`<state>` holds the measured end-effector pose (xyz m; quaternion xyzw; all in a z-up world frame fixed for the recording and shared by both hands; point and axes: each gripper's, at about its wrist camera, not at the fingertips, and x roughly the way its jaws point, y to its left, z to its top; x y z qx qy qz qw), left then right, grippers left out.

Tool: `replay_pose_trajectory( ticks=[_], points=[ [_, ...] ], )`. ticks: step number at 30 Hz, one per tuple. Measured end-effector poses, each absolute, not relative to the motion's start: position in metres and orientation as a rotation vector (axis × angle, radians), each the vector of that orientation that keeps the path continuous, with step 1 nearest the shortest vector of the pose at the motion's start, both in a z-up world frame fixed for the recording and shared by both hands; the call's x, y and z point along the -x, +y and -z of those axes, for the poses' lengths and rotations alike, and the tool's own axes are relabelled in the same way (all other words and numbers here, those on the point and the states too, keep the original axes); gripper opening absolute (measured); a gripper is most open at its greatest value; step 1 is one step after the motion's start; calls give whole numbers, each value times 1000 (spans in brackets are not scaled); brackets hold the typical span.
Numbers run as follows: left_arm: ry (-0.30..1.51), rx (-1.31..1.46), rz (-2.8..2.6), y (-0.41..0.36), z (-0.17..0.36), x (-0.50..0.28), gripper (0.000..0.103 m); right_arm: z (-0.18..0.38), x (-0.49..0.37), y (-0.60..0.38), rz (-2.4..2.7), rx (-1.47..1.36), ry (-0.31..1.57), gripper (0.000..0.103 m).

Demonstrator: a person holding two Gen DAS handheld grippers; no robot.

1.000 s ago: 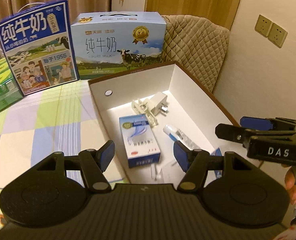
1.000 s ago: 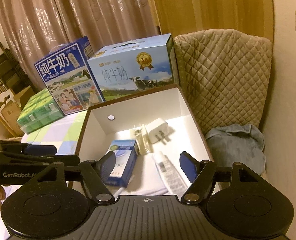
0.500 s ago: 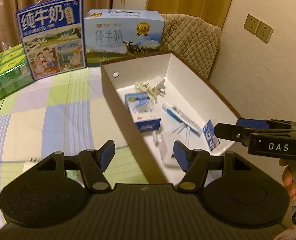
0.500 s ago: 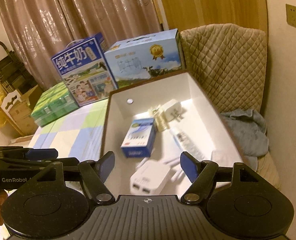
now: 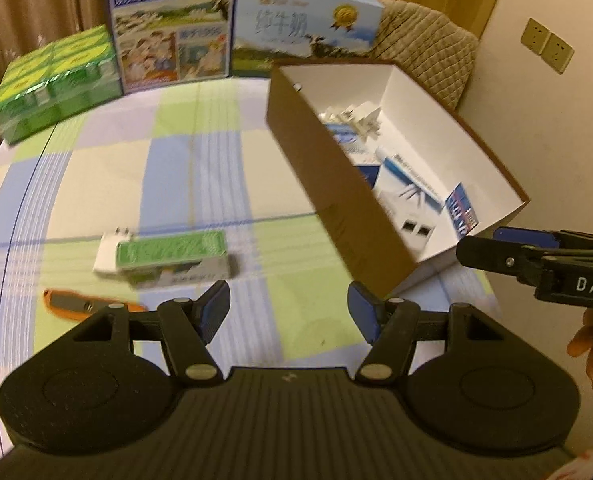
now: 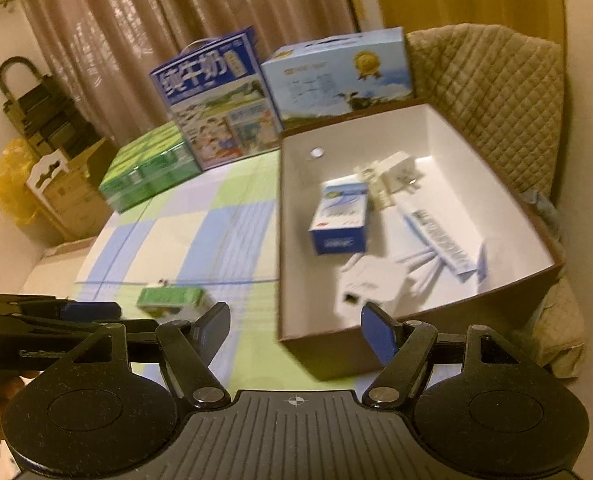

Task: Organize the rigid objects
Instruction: 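Withdraw both open tools from the box back over the table, then grasp the white pill bottle with the left tool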

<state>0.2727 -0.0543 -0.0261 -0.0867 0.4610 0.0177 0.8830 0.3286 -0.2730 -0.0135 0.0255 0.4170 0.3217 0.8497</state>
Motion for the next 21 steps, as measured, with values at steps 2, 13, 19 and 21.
replay_pose_trajectory(
  ticks=[2, 13, 19, 21],
  points=[
    [969, 193, -43, -47, 30, -264, 61, 17, -322, -266, -688, -51, 888, 69],
    [988, 259, -112, -7, 41, -226, 61, 39, -292, -222, -770, -3, 946, 69],
    [998, 294, -177, 17, 49, -206, 61, 48, -285, -202, -796, 13, 966, 69],
    [1001, 306, -199, 24, 52, -199, 61, 51, -283, -195, -806, 19, 971, 69]
  ],
)
